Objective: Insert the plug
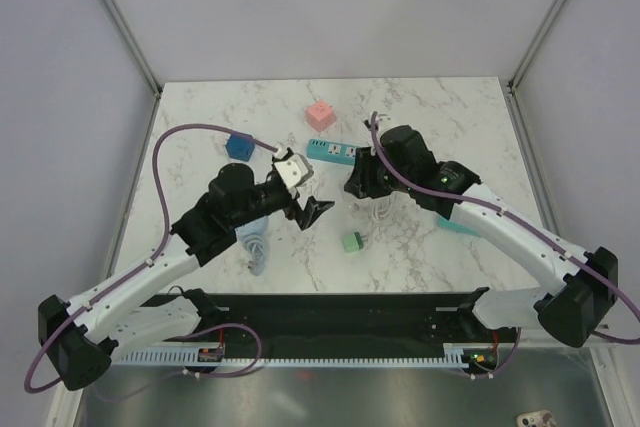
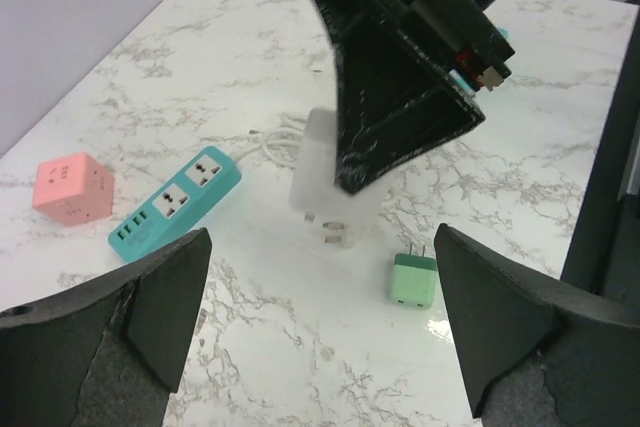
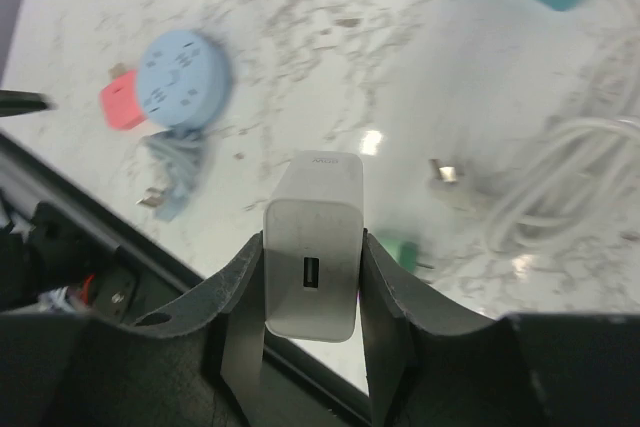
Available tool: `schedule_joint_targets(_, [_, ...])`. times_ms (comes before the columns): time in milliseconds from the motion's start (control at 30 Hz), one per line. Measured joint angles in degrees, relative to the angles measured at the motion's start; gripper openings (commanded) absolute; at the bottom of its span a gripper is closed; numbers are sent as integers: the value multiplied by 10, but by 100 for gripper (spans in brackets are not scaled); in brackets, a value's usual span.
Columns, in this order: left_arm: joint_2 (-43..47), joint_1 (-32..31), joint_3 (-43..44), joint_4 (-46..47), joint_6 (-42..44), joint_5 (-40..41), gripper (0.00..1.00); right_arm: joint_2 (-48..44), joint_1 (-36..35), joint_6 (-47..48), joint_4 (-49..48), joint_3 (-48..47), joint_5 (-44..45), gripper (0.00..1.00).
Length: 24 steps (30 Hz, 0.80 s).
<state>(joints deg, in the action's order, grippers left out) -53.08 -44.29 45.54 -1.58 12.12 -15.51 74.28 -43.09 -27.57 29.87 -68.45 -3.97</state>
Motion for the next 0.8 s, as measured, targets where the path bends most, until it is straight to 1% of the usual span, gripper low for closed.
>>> schedule_joint_targets(133, [-49, 0, 31, 3, -41, 62, 100, -24, 75, 5, 19, 36, 36, 0])
schedule_joint_targets(167, [-63, 2, 35, 7, -52, 78, 96, -32, 89, 7, 24, 45, 48, 0])
schedule_joint_targets(267, [-106, 13, 46, 23, -85, 119, 79, -56, 98, 14, 33, 61, 69, 0])
schedule_joint_targets(333, [-150, 34, 70, 29, -121, 135, 77, -69, 97, 20, 36, 67, 71, 0])
schedule_joint_targets(400, [-209, 67, 111, 33, -158, 140, 75, -74, 96, 25, 36, 69, 70, 0])
schedule_joint_targets(500, [-309, 123, 190, 36, -208, 128, 60, -75, 96, 30, 36, 74, 64, 0])
schedule_joint_targets(533, [-342, 144, 215, 38, -223, 117, 49, -75, 96, 30, 36, 77, 64, 0])
schedule_joint_targets(600, [-397, 176, 256, 38, -247, 87, 36, -75, 96, 31, 36, 81, 64, 0])
schedule_joint_targets(633, [-428, 193, 279, 39, -259, 71, 26, -76, 96, 32, 37, 83, 64, 0])
schedule_joint_targets(667, [-456, 208, 300, 40, -270, 56, 22, -76, 96, 34, 37, 84, 64, 0])
schedule_joint_targets(700, [-487, 223, 322, 40, -277, 42, 12, -76, 96, 35, 37, 85, 64, 0])
schedule_joint_targets(767, [-532, 243, 357, 39, -285, 28, 3, -76, 96, 37, 36, 85, 63, 0])
schedule_joint_targets(800, [-557, 252, 376, 39, -288, 23, 2, -76, 96, 39, 36, 85, 62, 0])
